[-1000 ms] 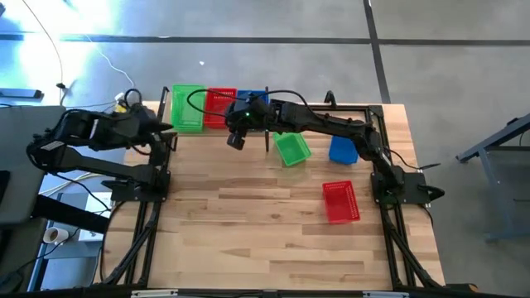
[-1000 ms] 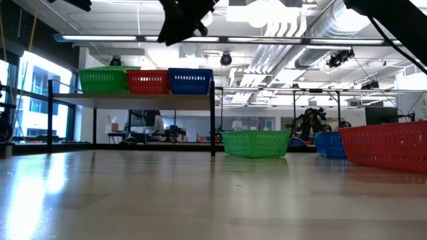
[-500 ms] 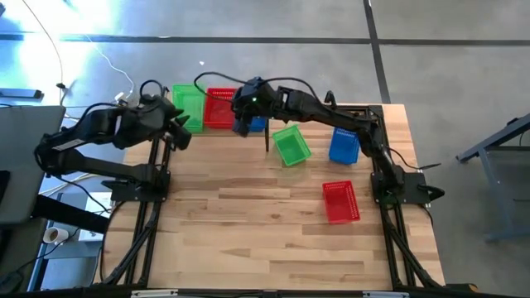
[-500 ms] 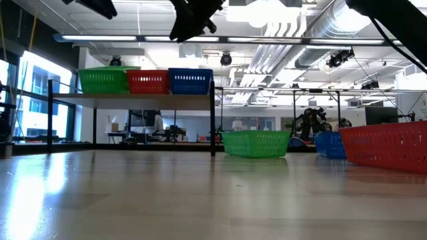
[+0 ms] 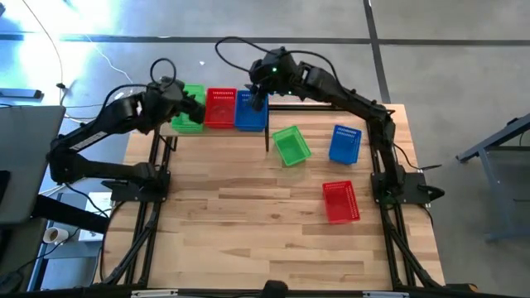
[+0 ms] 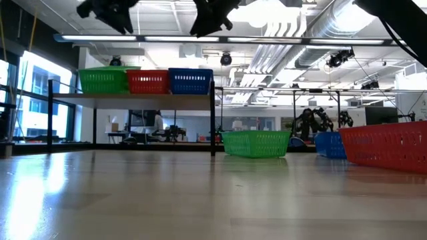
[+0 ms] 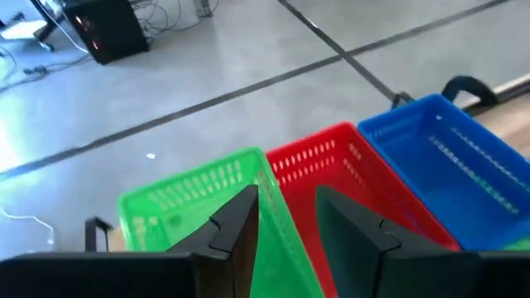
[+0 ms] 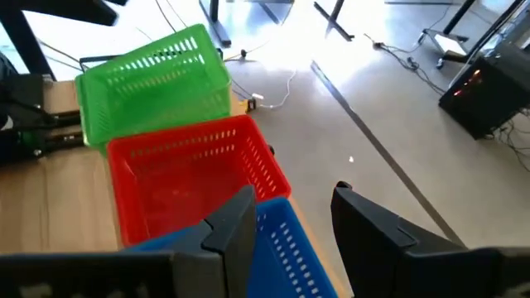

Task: Stack baskets on shelf by color
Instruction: Stack the bottom green basket on top of the green basket on the shelf

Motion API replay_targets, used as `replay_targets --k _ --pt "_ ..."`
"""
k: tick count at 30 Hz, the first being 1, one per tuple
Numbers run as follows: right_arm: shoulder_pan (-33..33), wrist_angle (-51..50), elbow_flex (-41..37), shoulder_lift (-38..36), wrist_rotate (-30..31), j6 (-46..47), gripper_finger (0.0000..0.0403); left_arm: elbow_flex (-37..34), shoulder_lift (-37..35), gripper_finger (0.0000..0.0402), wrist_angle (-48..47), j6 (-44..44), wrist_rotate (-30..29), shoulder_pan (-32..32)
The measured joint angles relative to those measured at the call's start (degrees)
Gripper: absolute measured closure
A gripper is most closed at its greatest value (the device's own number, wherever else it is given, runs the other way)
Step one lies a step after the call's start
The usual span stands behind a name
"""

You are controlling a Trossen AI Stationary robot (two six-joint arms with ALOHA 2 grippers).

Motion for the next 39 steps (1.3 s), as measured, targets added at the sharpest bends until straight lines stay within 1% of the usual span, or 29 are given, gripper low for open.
replay_targets --k 4,7,10,13,16,19,21,24,27,29,32,36,39 --pt "-1.29 -1.07 0.00 -0.11 -1.61 -0.42 0.0257 0.00 2.89 0.0287 3.43 6.26 2.71 4.07" --pt "-2.02 -2.12 0.00 -0.13 -2.98 -0.43 0.0257 0.00 4.34 0.0276 3.73 8.09 3.01 7.19" --pt "-2.57 -3.26 0.00 -0.13 -3.05 -0.46 0.0257 0.00 4.98 0.0255 4.11 8.27 3.01 10.29" --pt "-2.96 -4.24 -0.02 -0.13 -3.54 -1.94 0.0257 0.00 5.01 0.0229 5.22 7.23 3.01 12.75" --pt "-3.29 -4.29 -0.02 -0.13 -3.54 -3.45 0.0257 0.00 4.99 0.0209 7.10 3.15 2.21 14.30" --pt "-3.69 -4.32 -0.02 -0.13 -4.12 -4.75 0.0257 0.02 5.38 0.0203 7.02 -0.63 2.12 15.76" --pt "-3.98 -4.29 -0.02 -0.13 -5.31 -5.05 0.0257 0.02 6.19 0.0204 6.36 -1.65 2.68 16.54" --pt "-4.42 -4.31 -0.02 -0.13 -6.69 -5.40 0.0257 0.02 7.71 0.0208 5.60 -2.49 6.41 17.04" --pt "-4.63 -4.29 -0.02 -0.13 -7.44 -5.86 0.0257 0.02 9.34 0.0214 5.54 -5.63 13.75 17.06" --pt "-4.74 -4.31 -0.02 -0.13 -7.56 -6.70 0.0257 0.02 10.40 0.0217 5.56 -7.90 17.33 16.63" --pt "-4.80 -4.31 -0.02 -0.13 -7.56 -8.22 0.0257 0.02 12.22 0.0221 5.42 -10.13 18.05 15.36" --pt "-4.93 -4.31 -0.02 -0.13 -7.58 -9.43 0.0257 0.04 13.80 0.0225 5.45 -10.39 18.52 14.13" --pt "-4.95 -4.37 -0.02 -0.13 -7.58 -9.45 0.0257 0.04 14.92 0.0225 5.36 -10.36 17.57 13.25"
